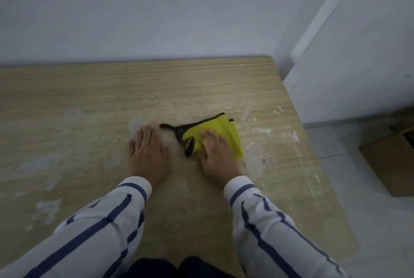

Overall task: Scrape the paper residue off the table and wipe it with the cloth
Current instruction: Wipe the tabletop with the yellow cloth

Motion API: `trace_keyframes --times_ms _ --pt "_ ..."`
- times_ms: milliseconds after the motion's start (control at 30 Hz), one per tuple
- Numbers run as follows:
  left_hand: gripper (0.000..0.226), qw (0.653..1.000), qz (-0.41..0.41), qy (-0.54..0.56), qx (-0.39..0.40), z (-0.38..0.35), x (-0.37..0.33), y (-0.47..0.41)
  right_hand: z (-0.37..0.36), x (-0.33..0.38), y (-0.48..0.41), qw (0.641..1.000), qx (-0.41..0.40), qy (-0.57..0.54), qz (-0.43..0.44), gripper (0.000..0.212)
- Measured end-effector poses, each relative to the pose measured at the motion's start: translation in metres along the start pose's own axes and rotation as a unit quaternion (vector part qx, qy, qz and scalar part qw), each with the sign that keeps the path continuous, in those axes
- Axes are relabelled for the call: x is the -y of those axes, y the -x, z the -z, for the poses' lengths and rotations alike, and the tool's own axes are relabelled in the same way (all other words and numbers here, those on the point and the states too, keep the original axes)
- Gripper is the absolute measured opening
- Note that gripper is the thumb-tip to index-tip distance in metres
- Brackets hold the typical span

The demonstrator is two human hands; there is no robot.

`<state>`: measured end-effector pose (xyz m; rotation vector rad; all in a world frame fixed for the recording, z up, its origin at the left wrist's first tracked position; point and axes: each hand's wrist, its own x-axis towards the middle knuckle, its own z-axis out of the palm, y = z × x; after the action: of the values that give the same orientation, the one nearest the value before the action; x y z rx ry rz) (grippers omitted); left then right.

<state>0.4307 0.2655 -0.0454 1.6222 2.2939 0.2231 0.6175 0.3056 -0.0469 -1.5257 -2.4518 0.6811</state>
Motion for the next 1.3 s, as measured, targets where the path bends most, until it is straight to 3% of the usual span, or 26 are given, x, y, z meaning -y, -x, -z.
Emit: trace_keyframes --times_ms 67,133,200,300,367,433,467,533,600,700,733,767,833,933,1000,1100,1233,1300 --pt "0.059 1.000 0.012 -0.006 0.004 0.006 0.019 0.008 0.000 -0.007 0.003 0.993 -0.080 -0.012 -0.088 0.052" --pt "0.059 1.000 0.030 -0.010 0.002 0.012 0.040 0.014 0.009 -0.007 -0.001 0.963 -0.149 -0.034 -0.223 0.044" --pt "0.059 0.999 0.047 -0.010 -0.005 0.015 0.058 0.020 0.009 0.018 -0.015 0.950 -0.162 -0.058 -0.260 0.042" --pt "0.059 0.998 0.059 -0.011 -0.018 0.017 0.079 0.029 -0.022 0.085 -0.037 0.988 -0.127 -0.033 -0.084 0.041" --pt "0.058 0.998 0.065 -0.008 -0.019 0.018 0.087 0.033 -0.048 0.127 -0.039 0.998 -0.046 -0.012 0.030 0.045" --pt "0.058 0.997 0.070 -0.007 -0.019 0.019 0.093 0.035 -0.062 0.138 -0.041 0.997 0.022 0.023 0.076 0.053" --pt "0.058 0.998 0.067 -0.008 -0.021 0.019 0.095 0.035 -0.061 0.132 -0.044 0.996 0.016 0.038 0.076 0.056" --pt "0.059 0.998 0.056 -0.012 -0.024 0.019 0.097 0.035 -0.051 0.103 -0.043 0.998 -0.036 0.052 0.013 0.054" --pt "0.060 0.998 0.055 -0.015 -0.025 0.018 0.098 0.034 -0.027 0.056 -0.038 0.986 -0.112 0.026 -0.120 0.047" --pt "0.060 0.999 0.048 -0.010 -0.021 0.017 0.098 0.034 0.014 0.008 -0.023 0.925 -0.166 -0.006 -0.341 0.044" --pt "0.059 0.999 0.040 -0.009 -0.019 0.016 0.098 0.034 0.016 0.010 -0.022 0.910 -0.180 -0.028 -0.372 0.042" --pt "0.059 0.999 0.031 -0.009 -0.019 0.016 0.098 0.034 0.013 0.024 -0.024 0.913 -0.199 -0.051 -0.353 0.038" --pt "0.059 1.000 0.015 -0.013 -0.016 0.015 0.098 0.034 -0.008 0.070 -0.027 0.954 -0.201 -0.074 -0.211 0.027" --pt "0.059 1.000 -0.002 -0.014 -0.011 0.014 0.095 0.034 -0.058 0.132 -0.006 0.999 -0.025 -0.024 -0.014 0.044" --pt "0.059 1.000 -0.011 -0.017 -0.014 0.015 0.096 0.033 -0.060 0.124 0.006 1.000 -0.016 0.015 -0.001 0.053" --pt "0.060 0.999 -0.022 -0.035 -0.007 0.014 0.092 0.037 -0.033 0.061 0.025 0.989 -0.108 0.018 -0.101 0.052" --pt "0.059 0.999 -0.023 -0.025 -0.017 0.008 0.073 0.049 0.018 -0.024 0.051 0.933 -0.175 -0.003 -0.315 0.045" --pt "0.058 0.999 -0.028 -0.024 -0.015 0.002 0.061 0.057 0.019 -0.008 0.052 0.933 -0.195 -0.010 -0.304 0.040"
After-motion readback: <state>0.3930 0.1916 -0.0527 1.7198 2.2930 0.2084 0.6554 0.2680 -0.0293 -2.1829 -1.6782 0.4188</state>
